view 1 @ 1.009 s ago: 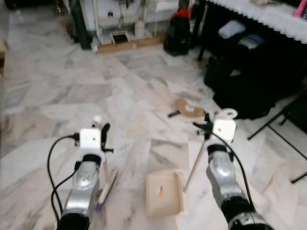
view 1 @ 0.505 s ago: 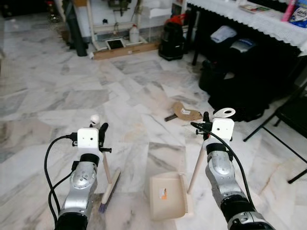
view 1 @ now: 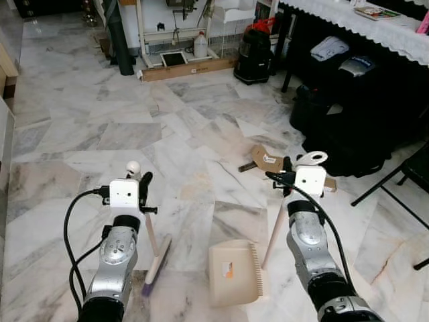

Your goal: Sweep floor

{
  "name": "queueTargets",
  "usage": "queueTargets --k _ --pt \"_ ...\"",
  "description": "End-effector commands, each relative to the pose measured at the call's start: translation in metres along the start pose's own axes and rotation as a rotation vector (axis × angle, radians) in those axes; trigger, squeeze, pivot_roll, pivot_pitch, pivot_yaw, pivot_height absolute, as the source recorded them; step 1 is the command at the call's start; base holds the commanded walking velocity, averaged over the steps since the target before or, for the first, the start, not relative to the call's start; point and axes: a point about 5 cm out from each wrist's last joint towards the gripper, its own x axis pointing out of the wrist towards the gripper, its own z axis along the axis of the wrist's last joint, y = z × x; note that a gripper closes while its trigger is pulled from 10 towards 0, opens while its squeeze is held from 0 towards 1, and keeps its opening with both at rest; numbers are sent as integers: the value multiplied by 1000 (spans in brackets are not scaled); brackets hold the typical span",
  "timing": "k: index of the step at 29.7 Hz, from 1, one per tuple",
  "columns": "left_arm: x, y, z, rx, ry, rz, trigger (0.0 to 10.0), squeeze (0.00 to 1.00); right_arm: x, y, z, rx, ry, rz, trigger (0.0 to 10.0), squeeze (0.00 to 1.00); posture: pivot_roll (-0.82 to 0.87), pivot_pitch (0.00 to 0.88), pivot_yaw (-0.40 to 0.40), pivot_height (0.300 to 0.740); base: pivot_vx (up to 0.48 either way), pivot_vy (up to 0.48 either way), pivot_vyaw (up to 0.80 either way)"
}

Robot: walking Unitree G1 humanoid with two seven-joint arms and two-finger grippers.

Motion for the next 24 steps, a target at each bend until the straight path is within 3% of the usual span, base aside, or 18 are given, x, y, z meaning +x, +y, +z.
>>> queueTargets --k 1,7,12,24 --pt "3 1 9 3 -40 -2 10000 0 5 -1 13 6 -61 -5 10000 0 22 32 -34 740 330 0 0" --pt "3 1 9 3 -39 -4 10000 0 5 -2 12 6 -57 -9 10000 0 23 26 -33 740 332 0 0" --pt "3 0 9 4 -42 -7 10000 0 6 0 14 15 -64 -4 10000 0 25 24 -32 740 332 0 -730" --pt "3 -1 9 2 -43 -13 10000 0 6 3 14 5 -63 12 10000 0 25 5 -34 740 331 0 0"
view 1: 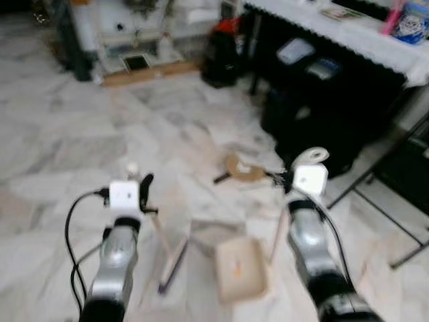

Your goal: Sweep floor

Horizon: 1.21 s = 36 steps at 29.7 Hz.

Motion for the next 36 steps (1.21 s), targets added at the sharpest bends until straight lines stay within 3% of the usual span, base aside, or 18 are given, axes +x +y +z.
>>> queueTargets --k 1,36 --pt "2 -3 8 0 -38 -7 10000 0 3 -10 5 -6 -28 -27 10000 0 25 5 -34 740 330 0 0" --pt "2 -1 8 0 -43 14 10000 0 2 -6 4 -4 -19 -7 10000 0 27 13 -39 740 331 0 0"
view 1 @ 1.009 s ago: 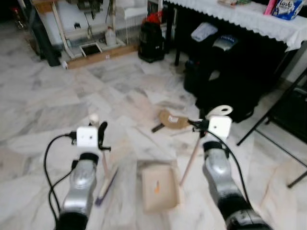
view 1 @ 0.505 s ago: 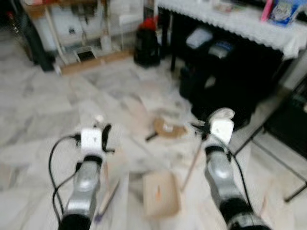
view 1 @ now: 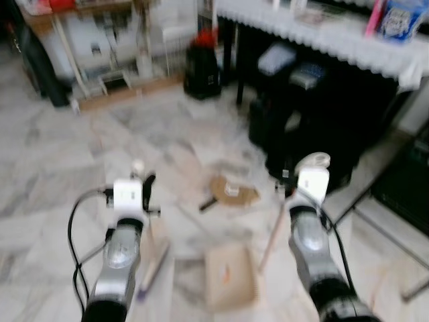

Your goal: Sweep floor

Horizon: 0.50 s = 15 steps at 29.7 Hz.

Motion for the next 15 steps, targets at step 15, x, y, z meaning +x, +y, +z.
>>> queueTargets --k 15 --pt "5 3 11 14 -51 7 10000 0 5 13 16 -5 -73 53 10000 0 28 18 -40 740 332 0 292"
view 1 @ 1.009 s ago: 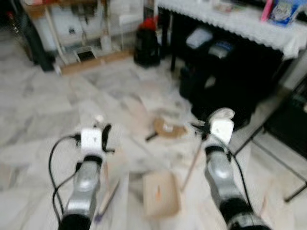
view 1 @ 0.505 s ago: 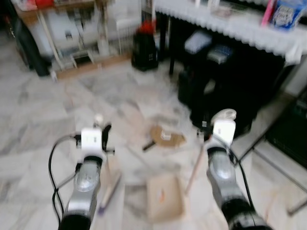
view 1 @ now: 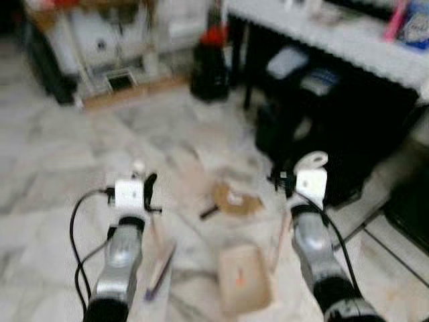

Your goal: Sweep floor

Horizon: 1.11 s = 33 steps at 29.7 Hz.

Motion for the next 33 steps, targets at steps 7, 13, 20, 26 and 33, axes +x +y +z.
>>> queueTargets --k 7,13,20,26,33 --pt "5 0 12 14 -53 -6 10000 0 4 4 12 30 -56 4 10000 0 28 18 -40 740 333 0 0" --pt "5 0 11 14 -52 -6 10000 0 4 8 13 8 -65 27 10000 0 27 22 -39 740 331 0 493" --pt "5 1 11 16 -52 -3 10000 0 4 8 14 33 -66 26 10000 0 27 22 -39 740 331 0 345" --pt "5 1 11 17 -53 0 10000 0 4 7 13 48 -65 19 10000 0 27 22 -39 740 331 0 0" --pt "5 2 12 19 -56 7 10000 0 4 7 13 57 -62 16 10000 0 27 22 -39 740 331 0 0"
